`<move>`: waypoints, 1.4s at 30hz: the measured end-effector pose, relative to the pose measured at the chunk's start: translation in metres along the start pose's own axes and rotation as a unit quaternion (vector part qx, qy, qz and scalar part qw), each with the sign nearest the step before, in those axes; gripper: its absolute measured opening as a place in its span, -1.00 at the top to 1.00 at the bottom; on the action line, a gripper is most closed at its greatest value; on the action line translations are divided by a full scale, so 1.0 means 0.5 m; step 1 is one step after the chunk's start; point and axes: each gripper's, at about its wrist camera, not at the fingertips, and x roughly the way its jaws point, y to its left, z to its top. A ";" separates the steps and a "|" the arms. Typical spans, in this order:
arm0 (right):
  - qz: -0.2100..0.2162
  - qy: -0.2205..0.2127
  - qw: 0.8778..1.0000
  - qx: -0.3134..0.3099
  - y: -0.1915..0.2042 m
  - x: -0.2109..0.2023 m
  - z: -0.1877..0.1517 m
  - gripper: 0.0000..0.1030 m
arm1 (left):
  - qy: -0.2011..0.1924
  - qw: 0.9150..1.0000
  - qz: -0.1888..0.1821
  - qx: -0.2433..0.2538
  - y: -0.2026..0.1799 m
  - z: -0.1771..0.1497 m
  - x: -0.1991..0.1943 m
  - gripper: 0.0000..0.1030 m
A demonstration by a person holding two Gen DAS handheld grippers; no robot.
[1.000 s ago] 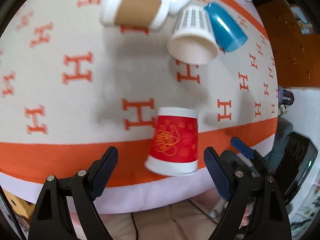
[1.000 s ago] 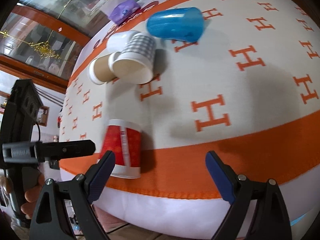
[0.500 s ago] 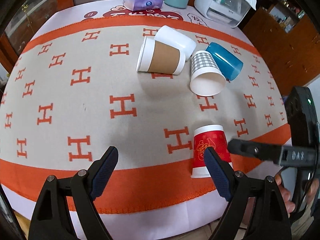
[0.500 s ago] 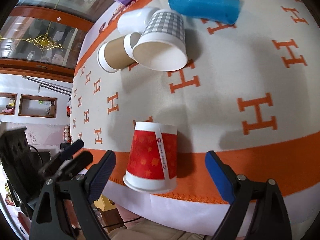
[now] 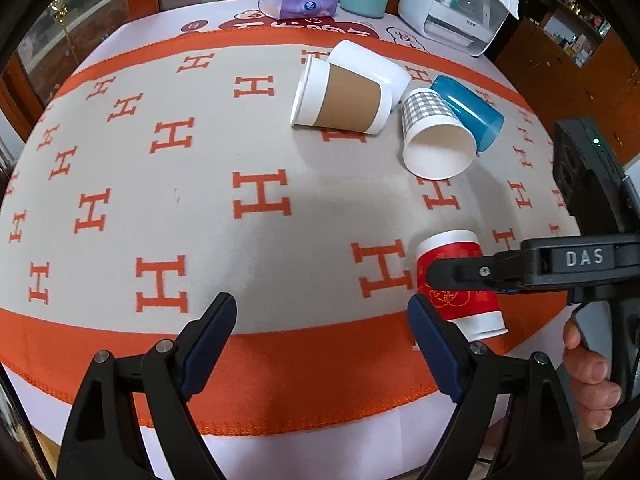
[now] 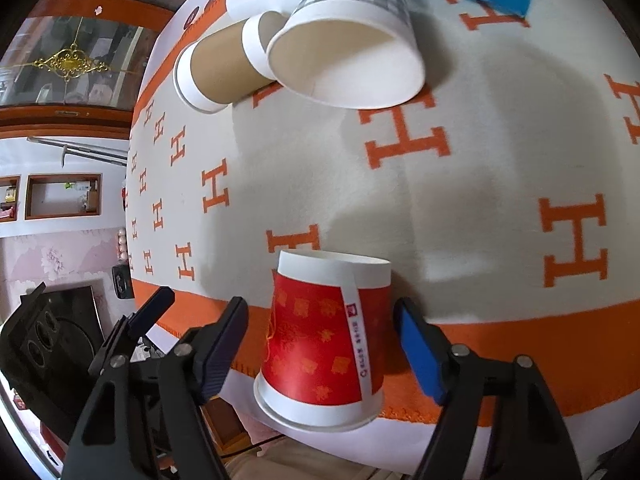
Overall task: Flip cup upside down
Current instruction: 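Rotate the red cup in the right gripper to stand mouth down, then lower the red cup onto the cloth and open the right gripper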
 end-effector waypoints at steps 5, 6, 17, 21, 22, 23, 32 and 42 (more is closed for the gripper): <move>0.002 -0.002 1.000 -0.007 0.000 -0.005 -0.007 -0.16 | -0.014 1.000 -0.017 0.000 0.004 -0.002 -0.012 -0.69; 0.002 -0.006 1.000 -0.011 0.000 -0.010 -0.009 -0.16 | -0.018 1.000 -0.018 0.002 0.003 -0.001 -0.015 -0.72; -0.079 -0.216 0.960 -0.160 0.040 -0.070 -0.048 -0.16 | -0.082 0.996 -0.023 -0.012 0.000 0.003 -0.060 -0.92; -0.102 -0.281 0.926 -0.232 0.049 -0.058 -0.081 -0.16 | -0.097 0.995 0.022 -0.018 -0.003 -0.005 -0.052 -0.92; -0.107 -0.293 0.917 -0.249 0.052 -0.055 -0.092 -0.16 | -0.103 0.994 0.028 -0.018 -0.004 -0.008 -0.051 -0.92; -0.113 -0.304 0.908 -0.266 0.054 -0.054 -0.104 -0.16 | -0.110 0.993 0.035 -0.016 -0.007 -0.014 -0.050 -0.92; -0.171 -0.350 0.853 -0.348 0.068 -0.028 -0.192 -0.16 | -0.130 0.991 0.030 -0.026 -0.013 -0.042 -0.036 -0.92; -0.167 -0.337 0.859 -0.348 0.061 -0.021 -0.213 -0.17 | -0.142 0.989 0.028 -0.029 -0.014 -0.056 -0.047 -0.92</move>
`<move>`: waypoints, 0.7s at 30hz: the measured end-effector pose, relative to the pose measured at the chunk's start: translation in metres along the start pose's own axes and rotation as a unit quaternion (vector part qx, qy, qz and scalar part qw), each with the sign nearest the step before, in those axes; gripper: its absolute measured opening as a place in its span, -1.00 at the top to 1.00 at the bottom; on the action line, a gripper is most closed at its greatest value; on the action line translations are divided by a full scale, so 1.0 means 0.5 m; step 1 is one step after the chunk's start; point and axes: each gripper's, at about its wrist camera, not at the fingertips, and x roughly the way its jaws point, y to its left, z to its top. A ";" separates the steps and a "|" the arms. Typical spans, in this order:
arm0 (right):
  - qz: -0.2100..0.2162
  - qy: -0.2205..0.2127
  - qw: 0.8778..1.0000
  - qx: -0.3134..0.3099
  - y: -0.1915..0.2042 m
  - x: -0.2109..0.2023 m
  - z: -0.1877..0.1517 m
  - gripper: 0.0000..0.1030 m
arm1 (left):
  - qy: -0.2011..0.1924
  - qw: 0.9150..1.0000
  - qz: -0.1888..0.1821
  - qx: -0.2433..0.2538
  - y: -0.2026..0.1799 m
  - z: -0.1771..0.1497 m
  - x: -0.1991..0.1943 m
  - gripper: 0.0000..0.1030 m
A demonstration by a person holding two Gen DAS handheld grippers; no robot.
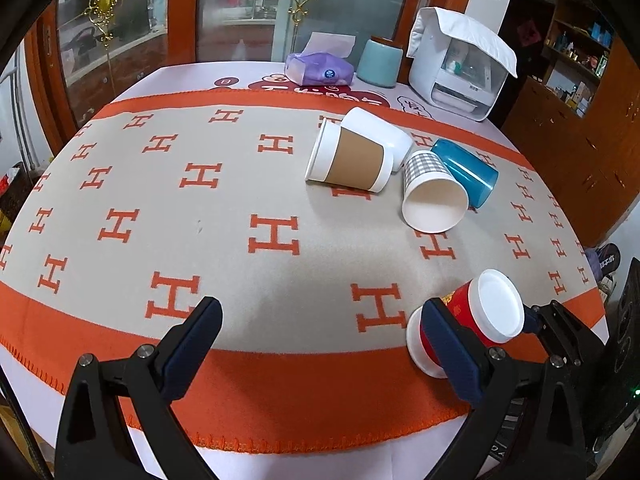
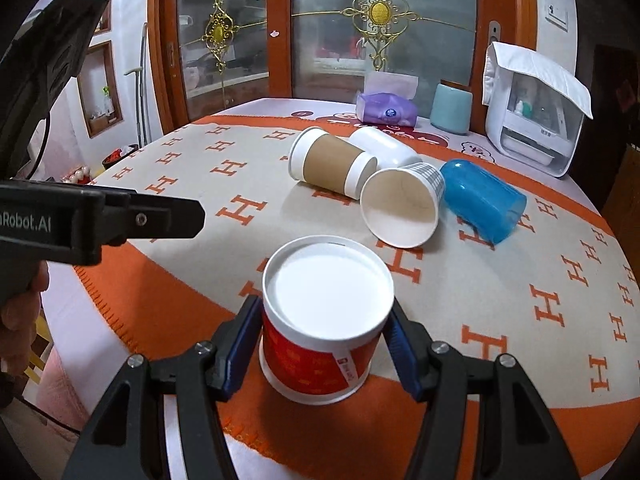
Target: Flip cup upside down
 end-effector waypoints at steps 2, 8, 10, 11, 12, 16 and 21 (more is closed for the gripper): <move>0.001 0.001 1.000 -0.001 0.005 -0.002 0.000 -0.27 | 0.000 1.000 0.000 -0.001 0.001 -0.002 -0.002 -0.92; 0.016 -0.006 1.000 0.024 -0.003 -0.021 0.005 -0.44 | -0.002 1.000 0.001 0.002 -0.002 -0.002 -0.011 -0.92; 0.016 -0.005 0.999 0.031 -0.006 -0.031 0.006 -0.45 | -0.004 1.000 0.002 0.005 -0.004 -0.004 -0.016 -0.93; 0.018 -0.004 0.999 0.034 -0.009 -0.037 0.006 -0.45 | -0.005 1.000 0.003 0.006 -0.005 -0.004 -0.019 -0.93; 0.021 -0.003 0.999 0.037 -0.011 -0.046 0.005 -0.44 | -0.007 1.000 0.005 0.007 -0.006 -0.005 -0.024 -0.93; 0.022 0.003 0.998 0.054 -0.020 -0.080 -0.001 -0.44 | -0.013 1.000 0.012 0.012 -0.011 -0.006 -0.039 -0.94; 0.008 0.013 0.996 0.088 -0.045 -0.122 0.001 -0.44 | -0.017 0.999 0.026 0.020 -0.025 -0.008 -0.064 -0.95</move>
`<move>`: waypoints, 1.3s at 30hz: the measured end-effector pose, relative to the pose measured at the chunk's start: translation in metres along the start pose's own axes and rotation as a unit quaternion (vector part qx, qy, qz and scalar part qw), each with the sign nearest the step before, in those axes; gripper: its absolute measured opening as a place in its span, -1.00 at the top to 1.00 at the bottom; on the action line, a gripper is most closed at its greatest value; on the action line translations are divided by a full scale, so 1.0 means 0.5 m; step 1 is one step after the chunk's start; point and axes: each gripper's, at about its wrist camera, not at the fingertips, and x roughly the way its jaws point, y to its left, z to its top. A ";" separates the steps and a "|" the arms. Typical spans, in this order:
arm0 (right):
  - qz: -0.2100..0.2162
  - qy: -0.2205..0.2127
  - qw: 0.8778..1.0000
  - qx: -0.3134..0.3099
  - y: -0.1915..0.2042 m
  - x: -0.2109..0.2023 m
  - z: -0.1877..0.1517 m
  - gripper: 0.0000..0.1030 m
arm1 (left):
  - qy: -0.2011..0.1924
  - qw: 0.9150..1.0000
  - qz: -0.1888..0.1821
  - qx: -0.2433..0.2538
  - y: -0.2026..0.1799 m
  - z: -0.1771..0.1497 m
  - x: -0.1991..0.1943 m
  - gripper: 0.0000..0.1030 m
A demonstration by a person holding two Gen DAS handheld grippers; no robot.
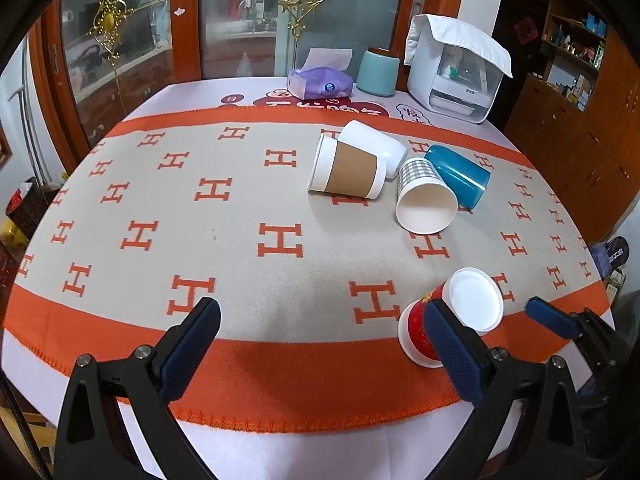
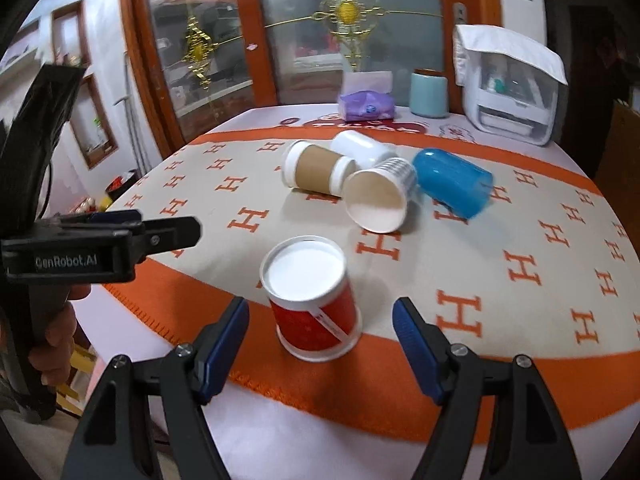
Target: Flip cup upside down
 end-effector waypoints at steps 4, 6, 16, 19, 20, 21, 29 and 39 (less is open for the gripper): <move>-0.009 0.002 1.000 0.030 -0.017 -0.039 0.020 -0.44 | -0.004 1.000 0.012 0.010 -0.018 0.003 -0.030 -0.95; -0.017 0.007 0.999 0.042 -0.022 -0.059 0.033 -0.44 | -0.003 1.000 0.024 0.014 -0.027 0.006 -0.044 -0.96; -0.021 0.026 0.995 0.094 -0.028 -0.135 0.088 -0.46 | -0.032 0.997 0.052 0.039 -0.072 0.035 -0.132 -0.99; -0.025 0.022 0.995 0.093 -0.024 -0.152 0.097 -0.47 | -0.035 0.997 0.059 0.043 -0.083 0.046 -0.148 -0.99; -0.027 0.019 0.995 0.091 -0.023 -0.156 0.101 -0.47 | -0.033 0.997 0.062 0.042 -0.087 0.052 -0.153 -0.99; -0.031 0.015 0.996 0.088 -0.020 -0.163 0.105 -0.48 | -0.030 0.997 0.063 0.040 -0.089 0.056 -0.156 -0.99; -0.049 -0.025 0.995 0.080 -0.016 -0.200 0.128 -0.52 | -0.030 0.999 0.040 0.021 -0.103 0.090 -0.192 -0.99; -0.048 -0.036 0.996 0.072 -0.017 -0.200 0.138 -0.52 | -0.042 0.998 0.044 0.024 -0.128 0.095 -0.194 -0.99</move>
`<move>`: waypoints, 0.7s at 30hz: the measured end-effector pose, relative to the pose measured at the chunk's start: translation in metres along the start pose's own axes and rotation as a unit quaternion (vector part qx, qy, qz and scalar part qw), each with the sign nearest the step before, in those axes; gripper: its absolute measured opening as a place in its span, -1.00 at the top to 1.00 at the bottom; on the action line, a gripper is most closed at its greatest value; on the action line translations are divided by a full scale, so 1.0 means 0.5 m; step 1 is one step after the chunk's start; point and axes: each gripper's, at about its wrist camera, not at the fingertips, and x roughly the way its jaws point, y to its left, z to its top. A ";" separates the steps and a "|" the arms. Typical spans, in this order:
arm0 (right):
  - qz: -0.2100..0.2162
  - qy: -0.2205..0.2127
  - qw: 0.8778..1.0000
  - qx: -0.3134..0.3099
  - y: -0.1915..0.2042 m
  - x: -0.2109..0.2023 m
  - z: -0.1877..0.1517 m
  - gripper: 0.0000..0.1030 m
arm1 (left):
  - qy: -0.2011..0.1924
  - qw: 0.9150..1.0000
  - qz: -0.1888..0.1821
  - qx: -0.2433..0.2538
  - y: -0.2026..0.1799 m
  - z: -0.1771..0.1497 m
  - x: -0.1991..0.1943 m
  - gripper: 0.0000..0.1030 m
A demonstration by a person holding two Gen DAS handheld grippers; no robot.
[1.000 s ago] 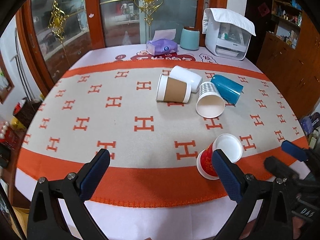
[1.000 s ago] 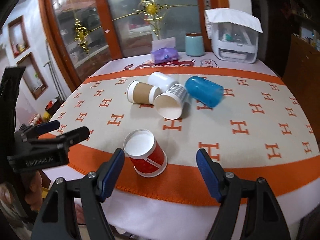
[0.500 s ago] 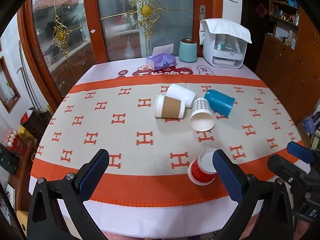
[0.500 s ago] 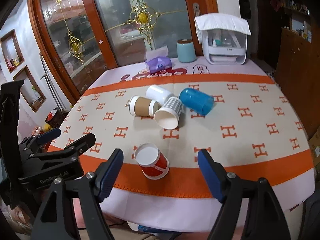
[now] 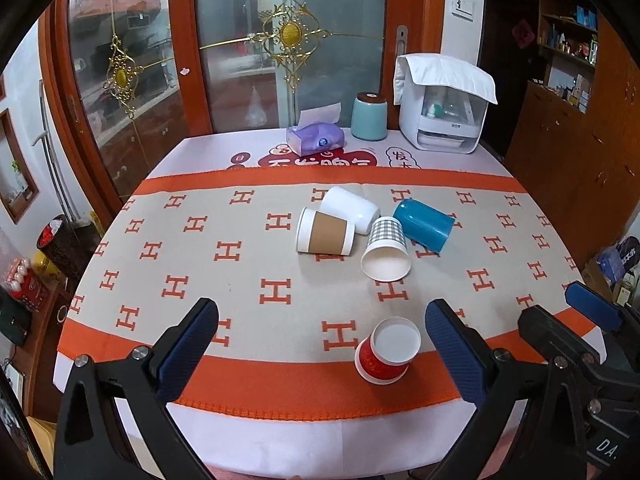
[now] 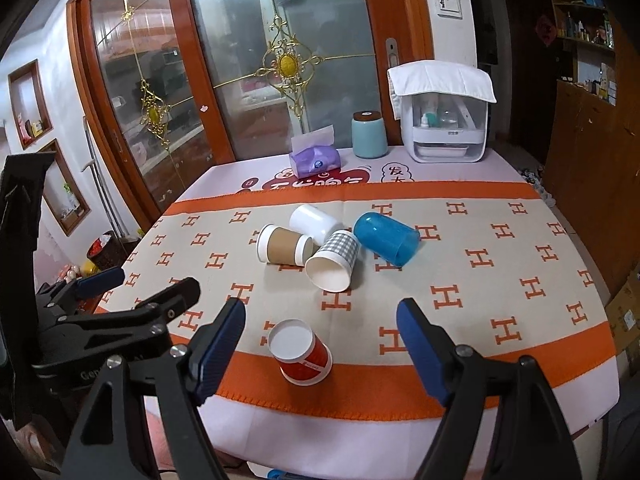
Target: Flip cup upside down
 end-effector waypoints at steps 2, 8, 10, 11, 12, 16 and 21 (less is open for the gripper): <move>0.001 0.002 1.000 0.002 -0.002 0.002 -0.001 -0.52 | 0.003 1.000 -0.001 -0.003 0.000 0.001 0.005 -0.99; 0.003 0.007 1.000 0.009 -0.007 0.010 -0.003 -0.52 | 0.004 1.000 0.000 -0.009 -0.003 0.001 0.008 -0.99; 0.004 0.009 1.000 0.009 -0.007 0.013 -0.003 -0.52 | 0.004 1.000 0.001 -0.009 -0.004 0.002 0.011 -0.99; 0.005 0.010 1.000 0.010 -0.007 0.015 -0.004 -0.52 | 0.005 1.000 0.000 -0.010 -0.004 0.003 0.013 -0.99; 0.006 0.011 1.000 0.010 -0.006 0.016 -0.004 -0.52 | 0.007 1.000 0.000 -0.011 -0.003 0.003 0.015 -0.99; 0.005 0.011 1.000 0.008 -0.005 0.018 -0.005 -0.52 | 0.011 1.000 0.000 -0.016 -0.001 0.002 0.021 -0.99; 0.005 0.011 1.000 0.009 -0.005 0.019 -0.005 -0.52 | 0.015 1.000 0.003 -0.017 0.002 0.001 0.025 -0.99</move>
